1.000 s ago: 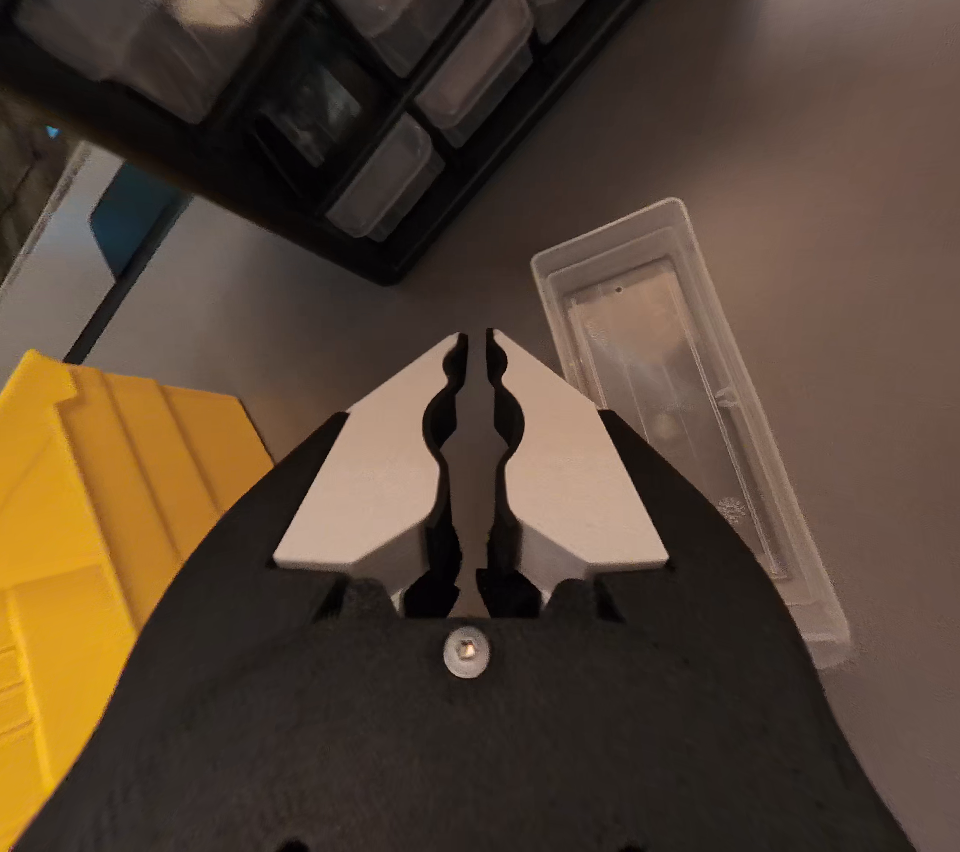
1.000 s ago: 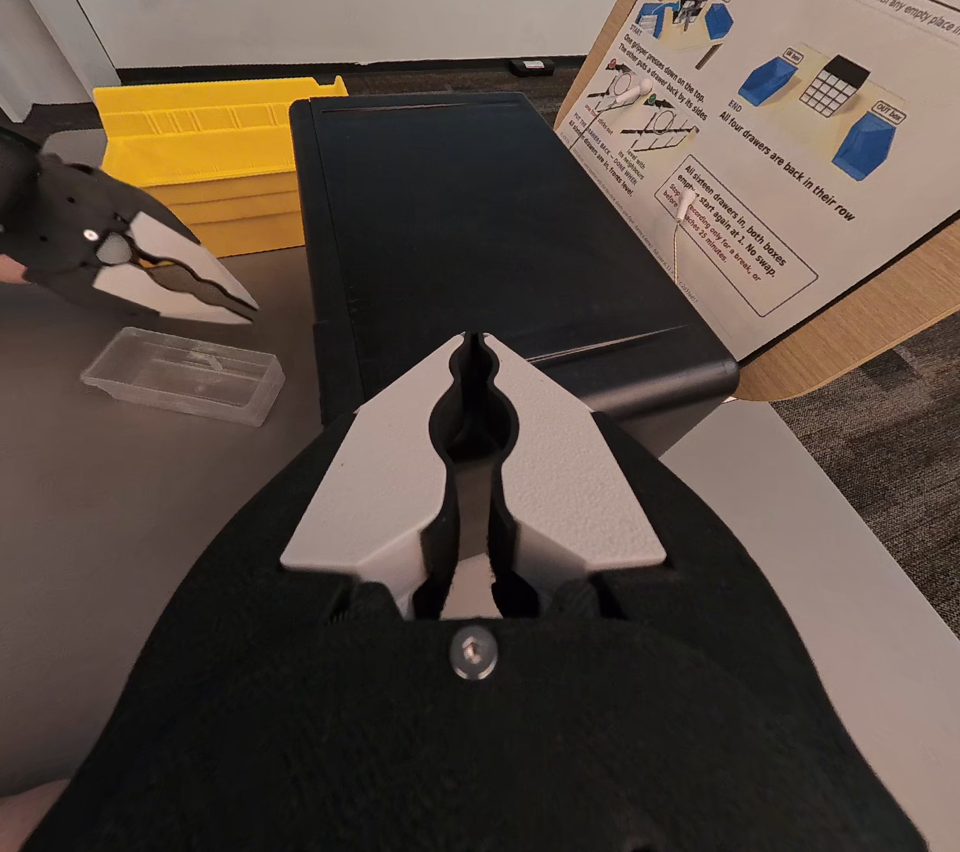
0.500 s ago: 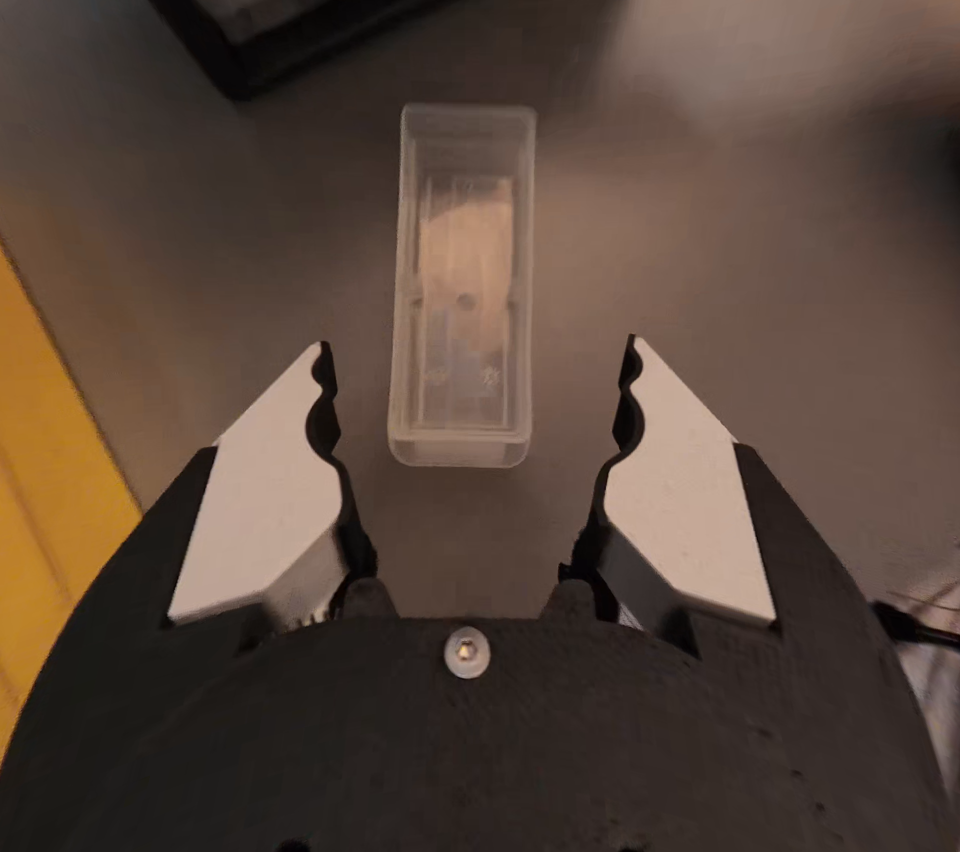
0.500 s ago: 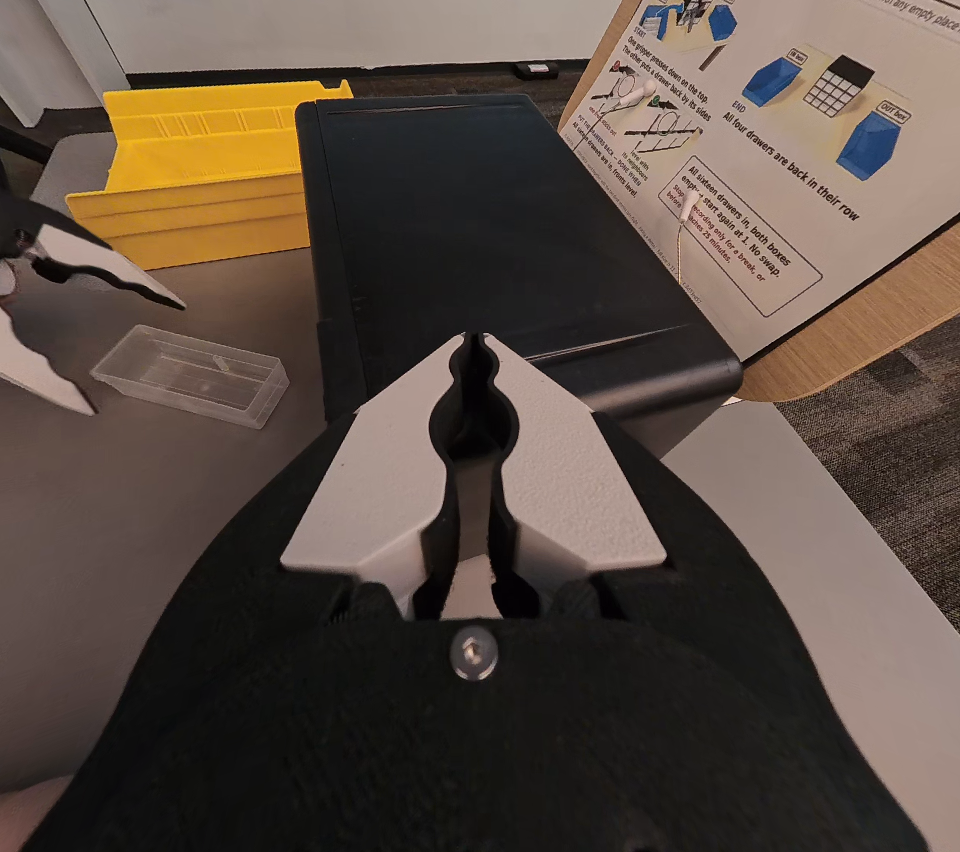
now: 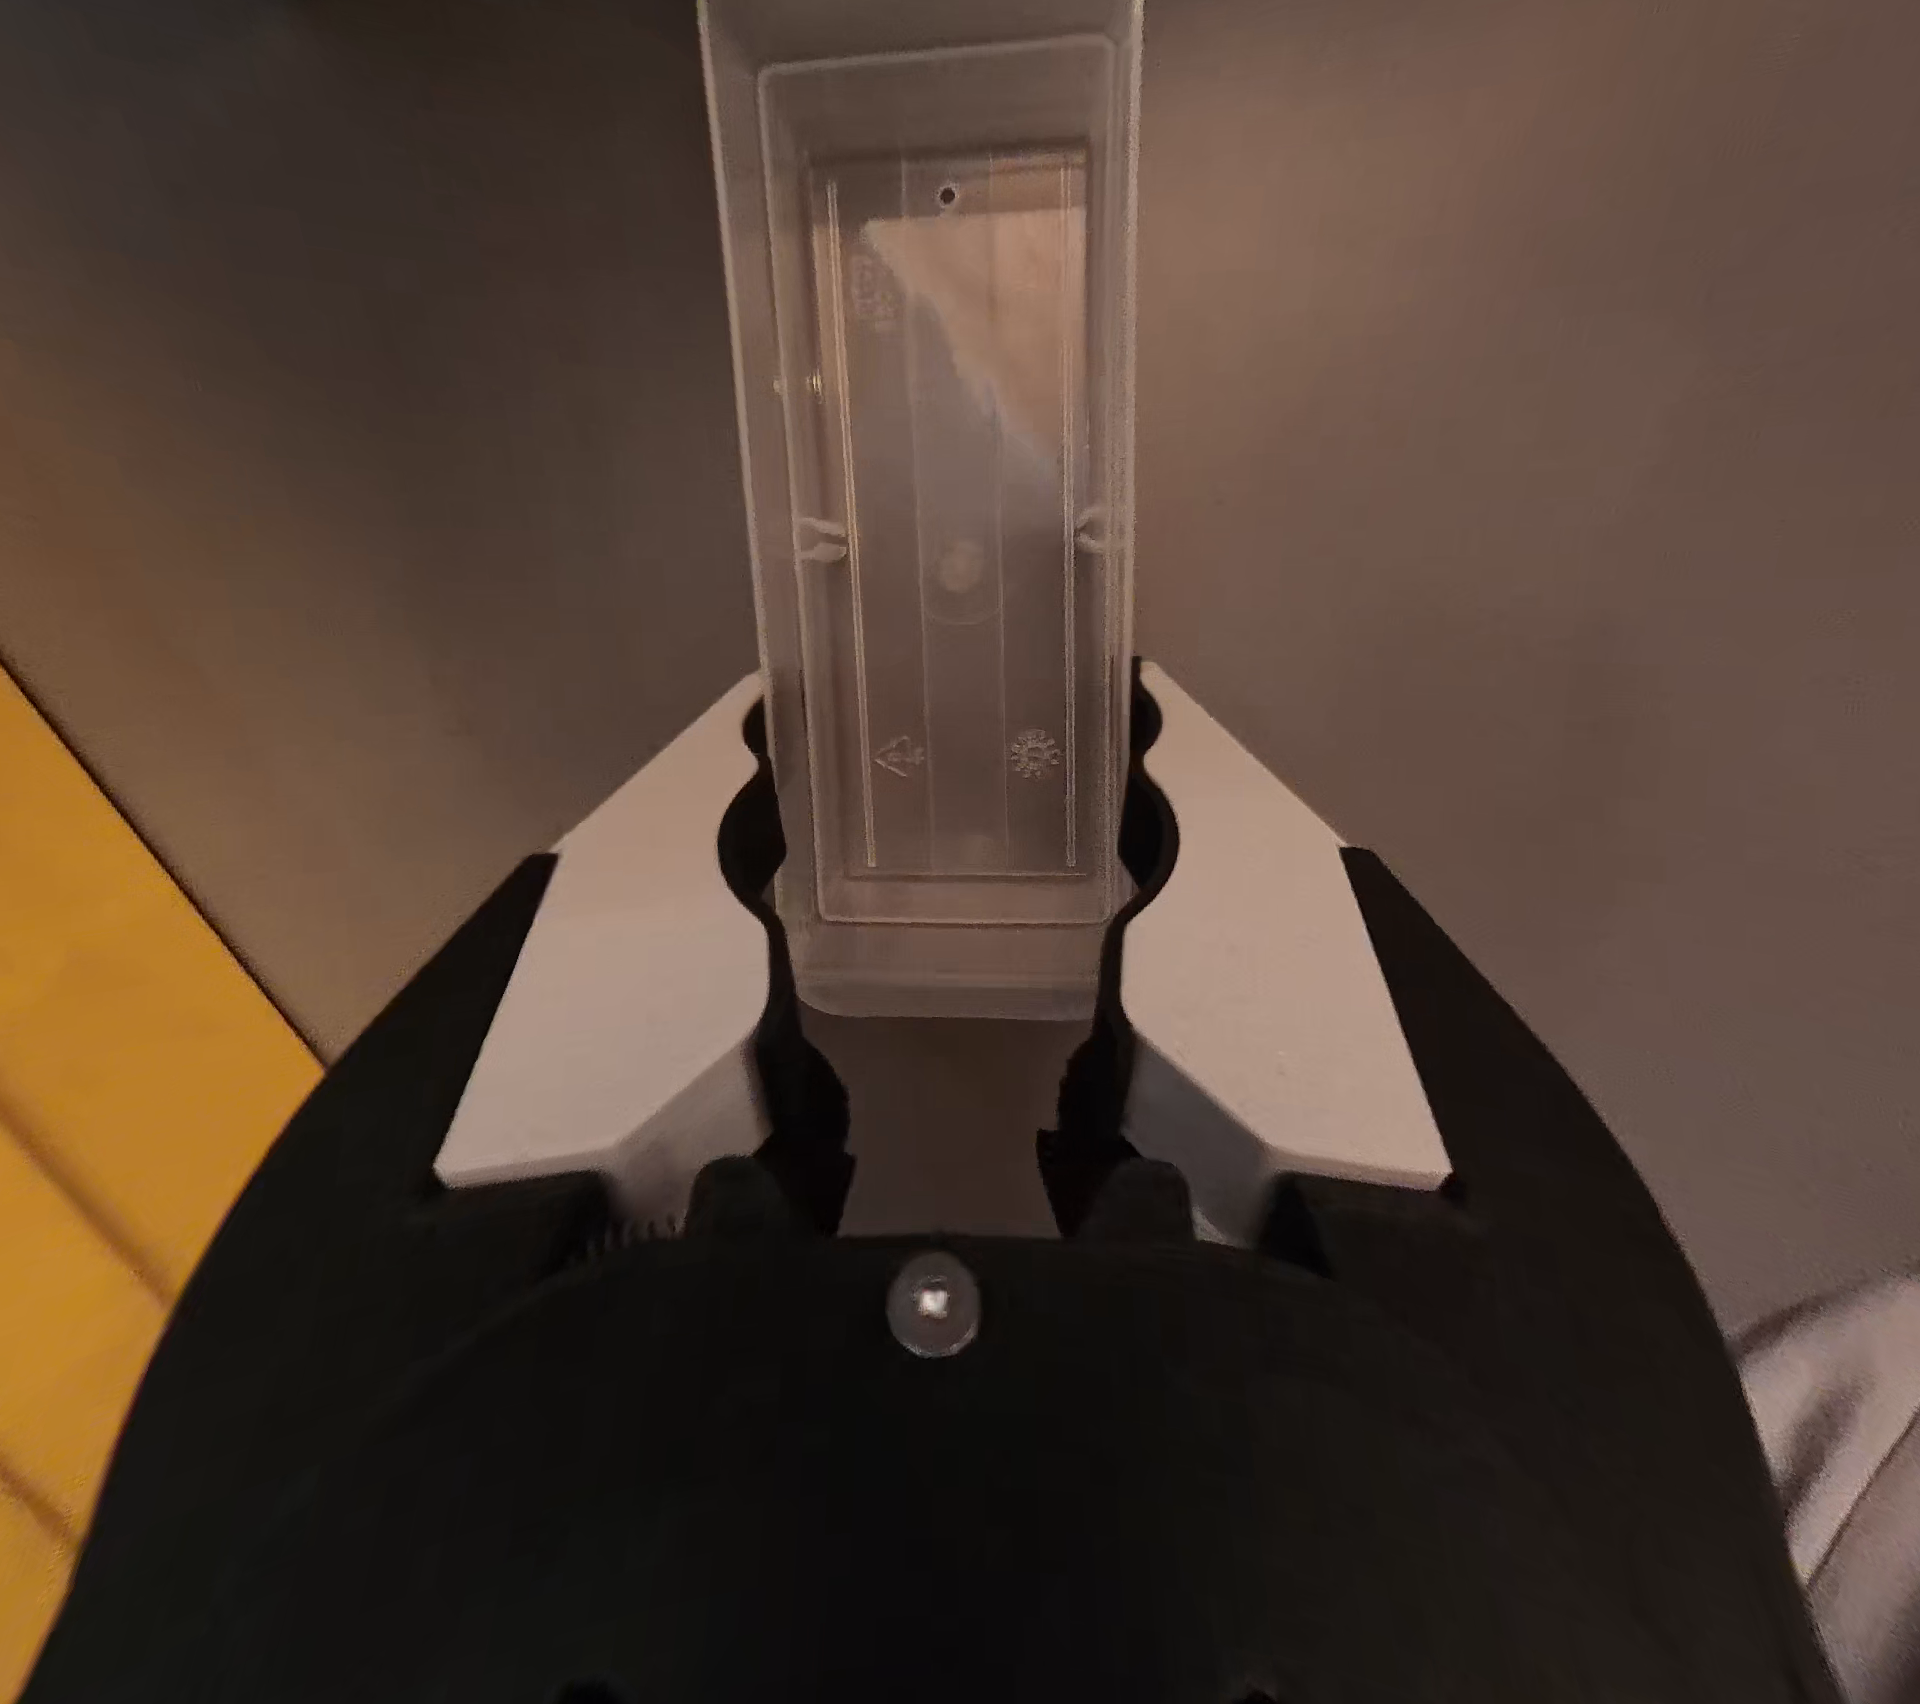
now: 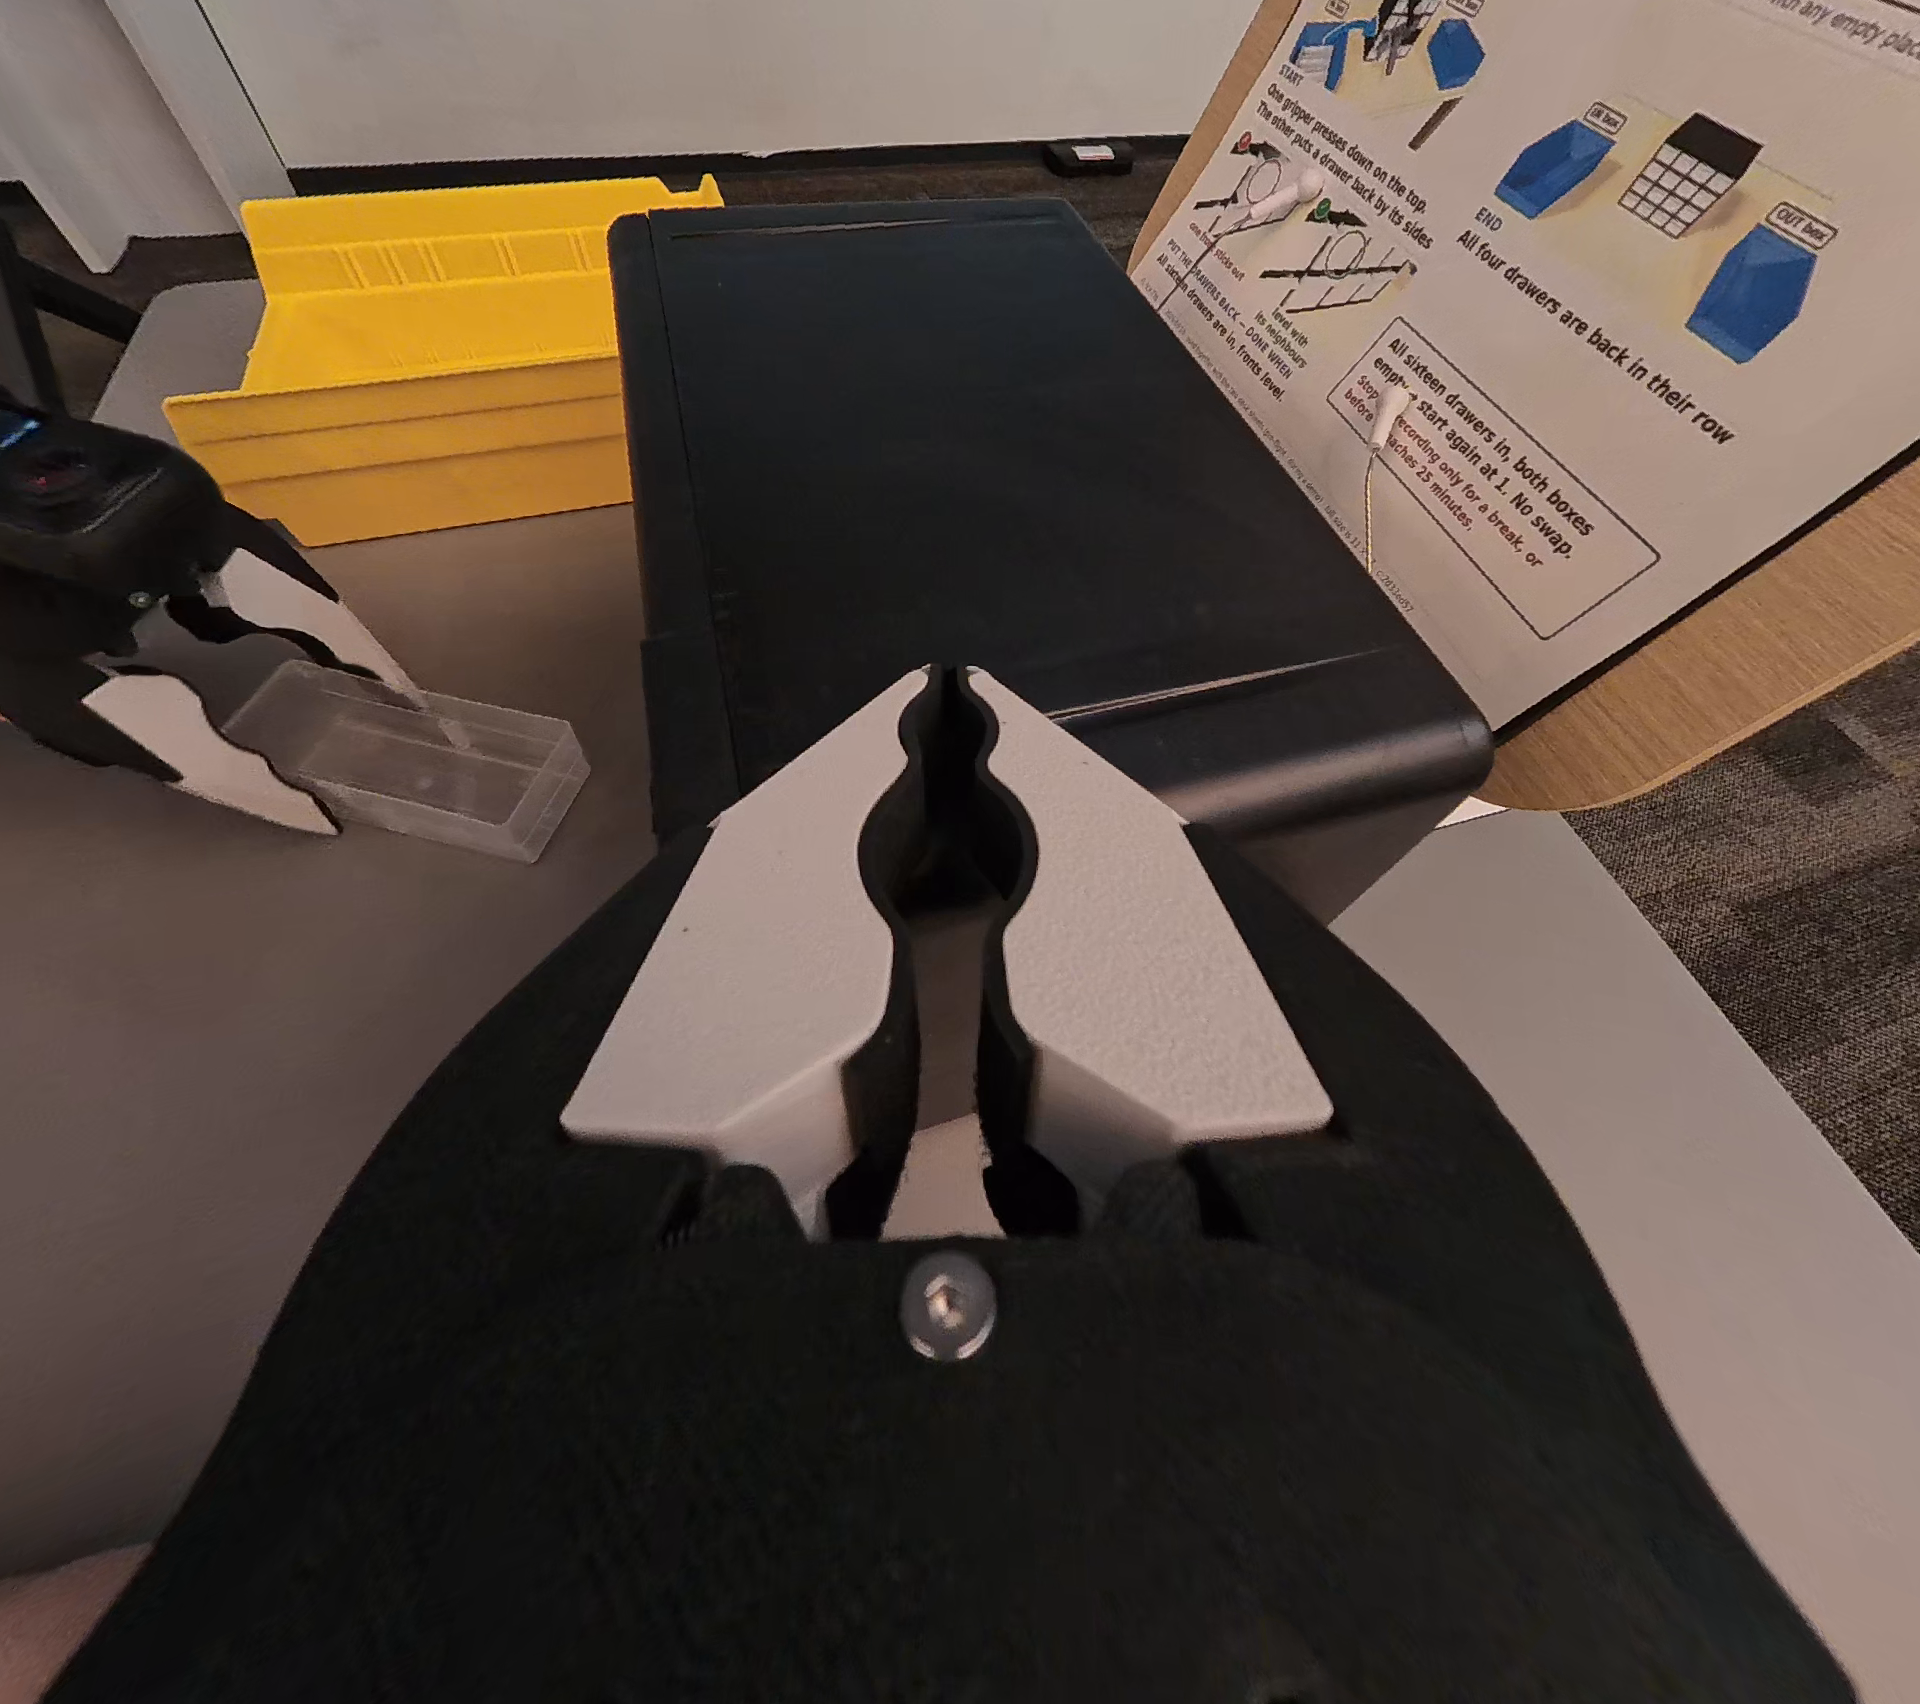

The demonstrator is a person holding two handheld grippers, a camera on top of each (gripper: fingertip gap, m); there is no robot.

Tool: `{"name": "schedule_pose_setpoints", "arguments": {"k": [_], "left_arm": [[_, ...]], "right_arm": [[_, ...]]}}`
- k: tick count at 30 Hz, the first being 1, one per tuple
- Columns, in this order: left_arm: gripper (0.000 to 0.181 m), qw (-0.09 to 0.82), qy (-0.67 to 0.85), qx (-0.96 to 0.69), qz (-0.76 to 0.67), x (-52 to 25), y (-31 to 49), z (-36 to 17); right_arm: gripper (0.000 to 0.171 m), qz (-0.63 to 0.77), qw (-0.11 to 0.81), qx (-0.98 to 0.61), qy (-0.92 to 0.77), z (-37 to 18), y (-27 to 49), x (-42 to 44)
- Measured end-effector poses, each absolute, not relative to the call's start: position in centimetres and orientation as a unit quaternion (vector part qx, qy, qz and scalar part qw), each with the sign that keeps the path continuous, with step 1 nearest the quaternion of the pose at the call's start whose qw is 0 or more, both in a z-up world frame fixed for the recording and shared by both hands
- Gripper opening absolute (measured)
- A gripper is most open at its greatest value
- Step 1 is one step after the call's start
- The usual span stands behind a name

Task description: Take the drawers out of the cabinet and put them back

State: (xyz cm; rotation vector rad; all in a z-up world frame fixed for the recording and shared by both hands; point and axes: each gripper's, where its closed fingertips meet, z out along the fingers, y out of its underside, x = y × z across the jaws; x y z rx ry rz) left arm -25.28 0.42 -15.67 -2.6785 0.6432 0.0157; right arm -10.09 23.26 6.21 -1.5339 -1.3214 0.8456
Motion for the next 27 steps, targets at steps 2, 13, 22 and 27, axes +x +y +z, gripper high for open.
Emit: {"name": "schedule_pose_setpoints", "arguments": {"k": [2, 13, 22, 27], "left_arm": [[0.062, 0.184, 0.233, -0.955, 0.006, -25.4, 0.4, -15.6], [0.059, 0.221, 0.181, -0.958, 0.01, -26.4, 2.1, -12.5], [0.06, 0.266, 0.101, -0.958, -0.022, -26.8, 6.0, -9.9], [0.06, 0.276, 0.071, -0.958, -0.034, -26.8, 7.4, -9.4]], "right_arm": [[0.0, 0.345, 0.456, -0.622, -0.536, 6.2, 23.3, -10.1], [0.0, 0.353, 0.455, -0.617, -0.535, 6.2, 23.2, -10.0], [0.0, 0.362, 0.453, -0.614, -0.536, 6.2, 23.2, -9.9], [0.0, 0.368, 0.453, -0.612, -0.534, 6.2, 23.2, -9.9]]}}
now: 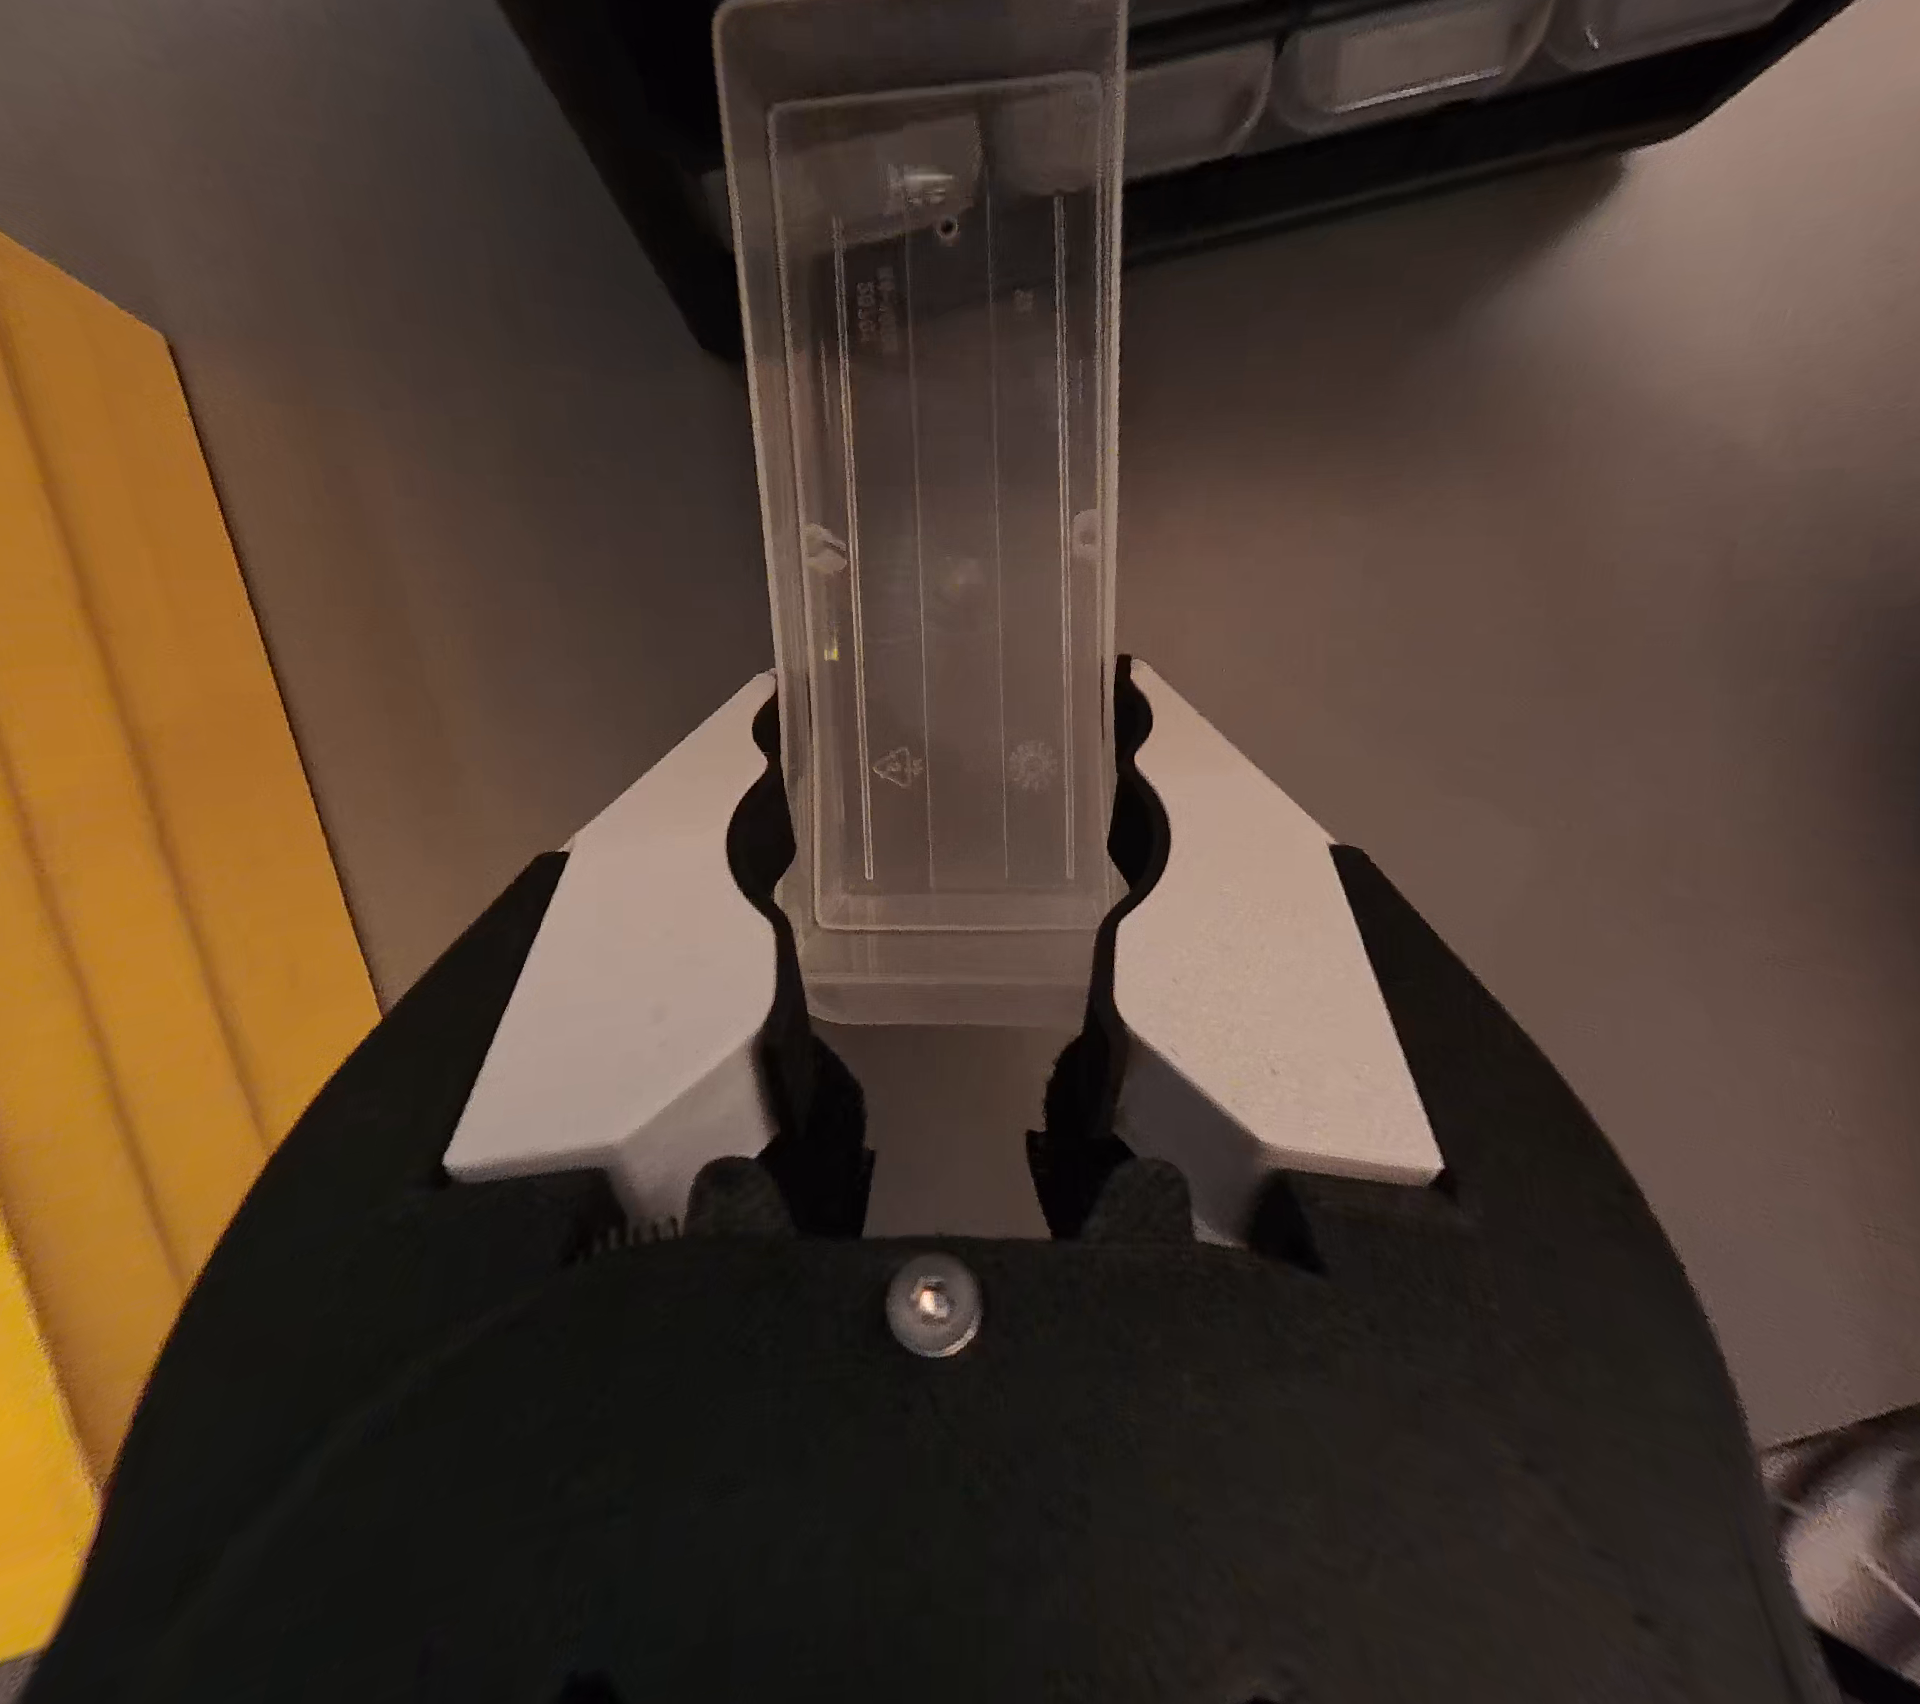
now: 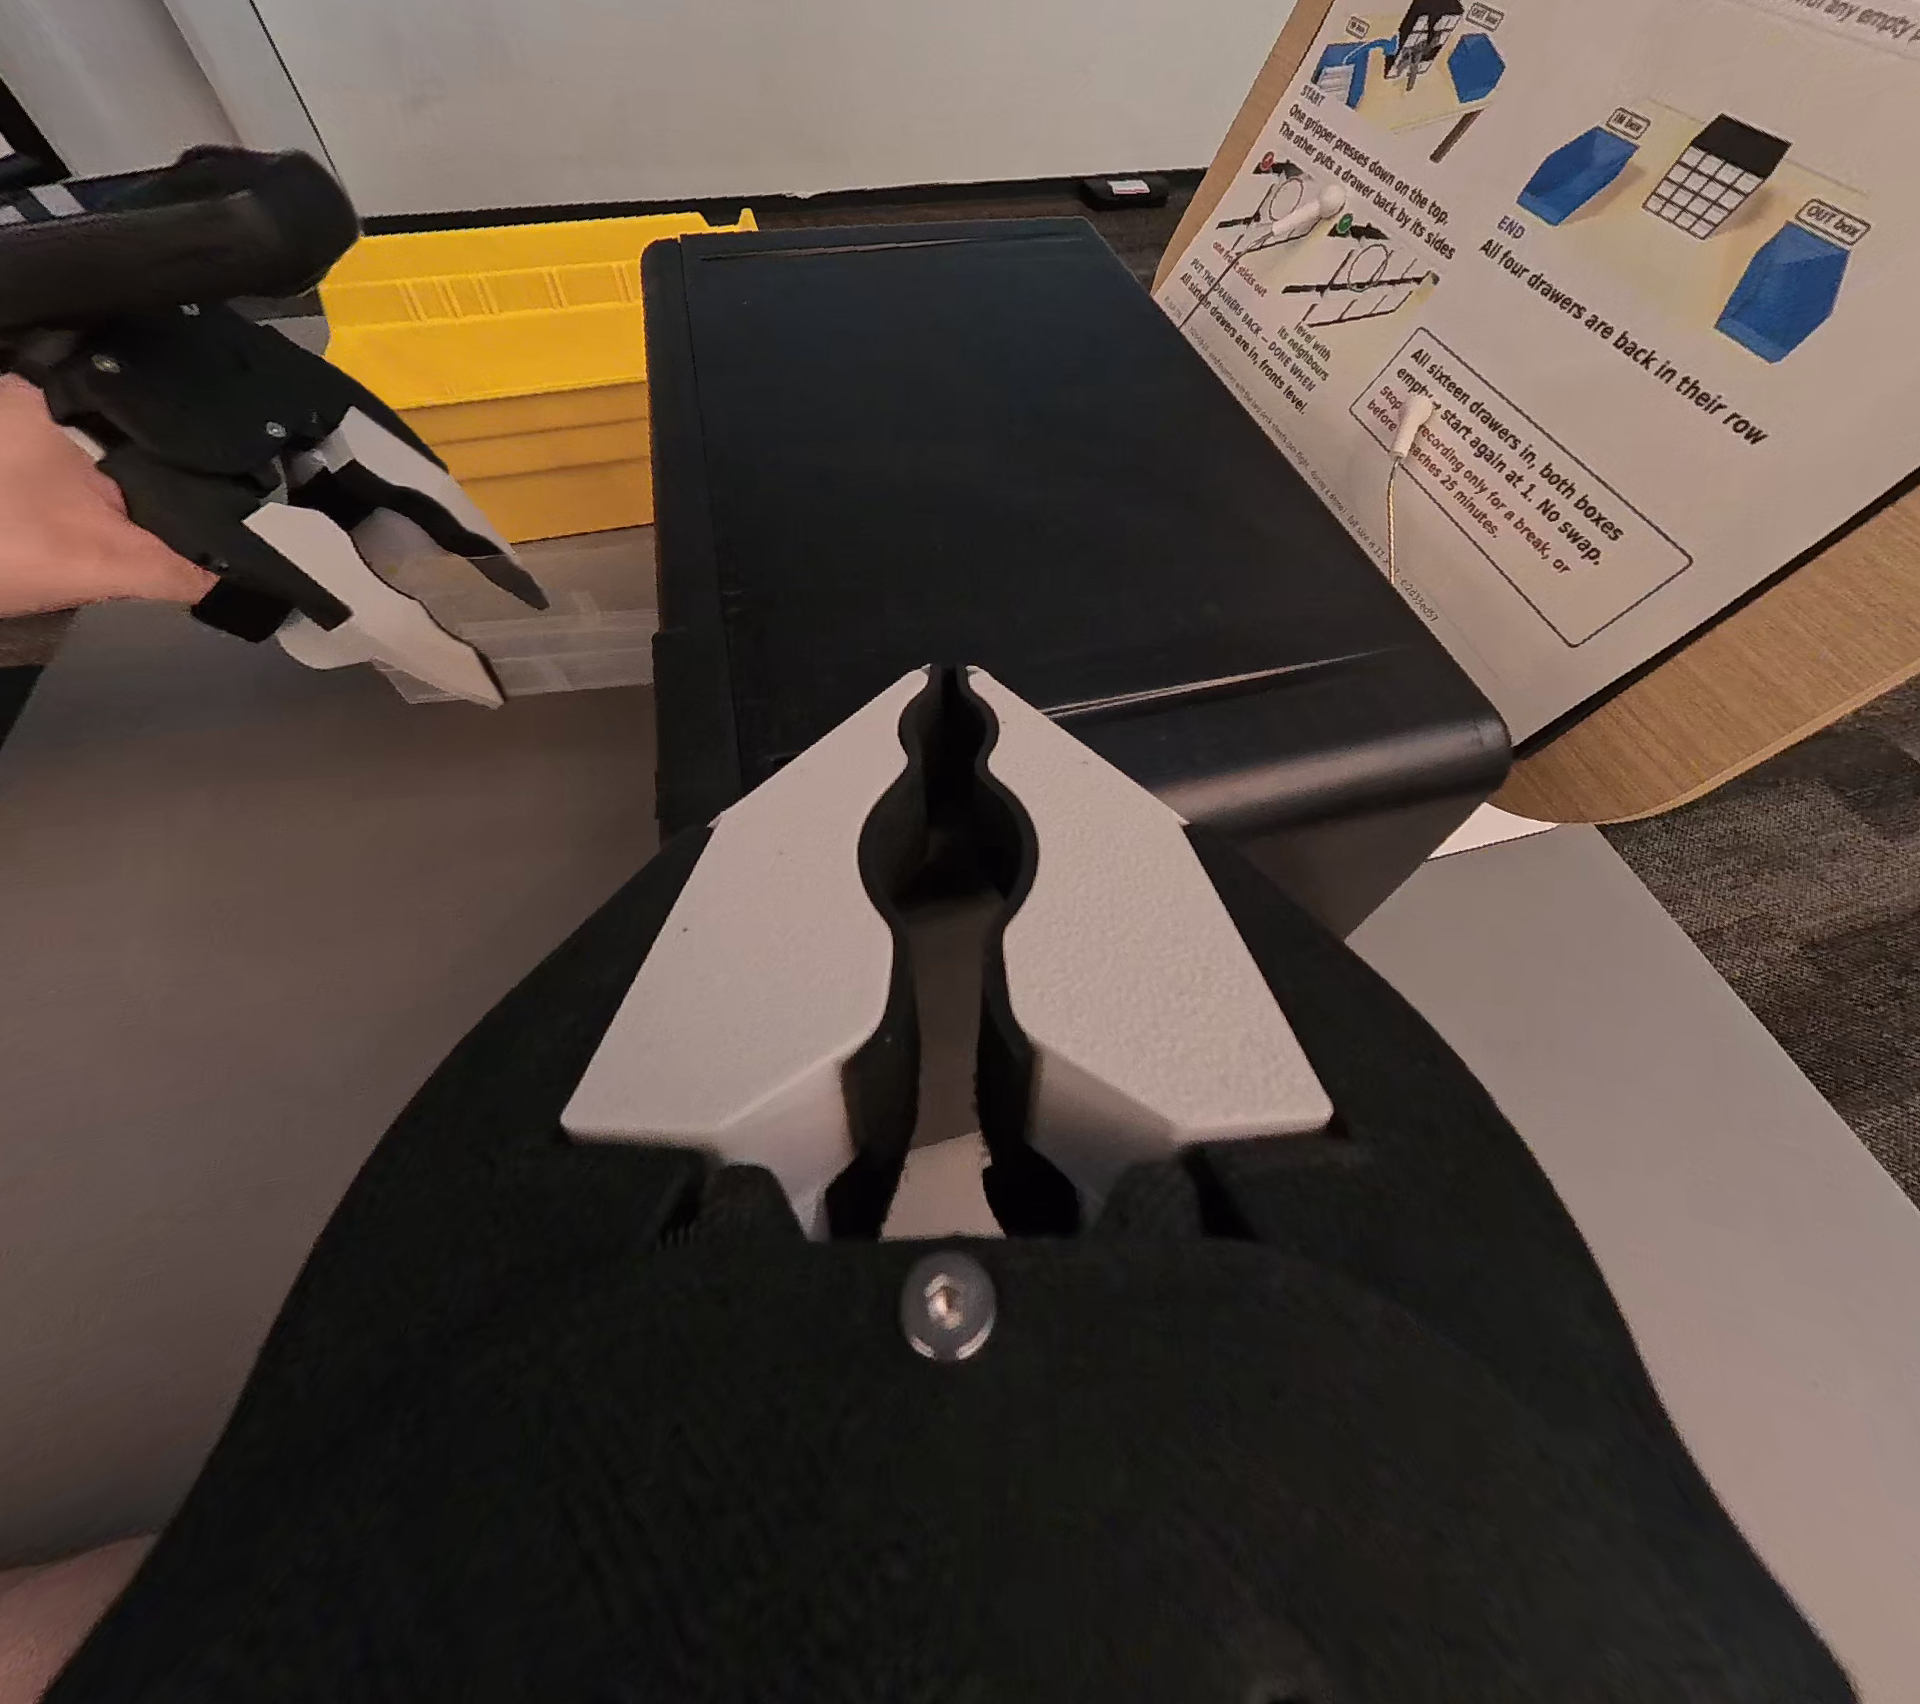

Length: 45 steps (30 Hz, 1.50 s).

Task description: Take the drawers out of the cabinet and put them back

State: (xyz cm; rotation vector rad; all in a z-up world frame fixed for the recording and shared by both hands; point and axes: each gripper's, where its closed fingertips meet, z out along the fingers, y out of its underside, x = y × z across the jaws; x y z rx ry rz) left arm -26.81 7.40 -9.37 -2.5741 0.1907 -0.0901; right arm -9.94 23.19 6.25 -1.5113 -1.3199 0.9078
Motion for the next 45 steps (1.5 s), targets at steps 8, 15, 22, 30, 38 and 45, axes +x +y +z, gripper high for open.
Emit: {"name": "schedule_pose_setpoints", "arguments": {"k": [8, 15, 22, 30, 38, 45], "left_arm": [[0.06, 0.272, 0.044, -0.961, -0.037, -27.0, 8.5, -9.4], [0.06, 0.25, 0.035, -0.967, -0.02, -27.3, 8.5, -9.8], [0.06, 0.224, 0.036, -0.974, -0.016, -26.9, 8.2, -10.0], [0.06, 0.203, 0.036, -0.979, -0.007, -27.0, 8.0, -9.9], [0.06, 0.186, 0.034, -0.982, 0.002, -27.2, 8.0, -9.4], [0.06, 0.195, 0.034, -0.98, 0.005, -27.1, 8.1, -8.6]], "right_arm": [[0.0, 0.37, 0.452, -0.61, -0.535, 6.2, 23.2, -9.9], [0.0, 0.373, 0.452, -0.608, -0.535, 6.2, 23.2, -9.9], [0.0, 0.376, 0.452, -0.607, -0.535, 6.3, 23.1, -9.9], [0.0, 0.38, 0.451, -0.605, -0.535, 6.3, 23.1, -9.9], [0.0, 0.382, 0.451, -0.604, -0.534, 6.3, 23.2, -9.9], [0.0, 0.384, 0.45, -0.604, -0.534, 6.3, 23.2, -9.9]]}}
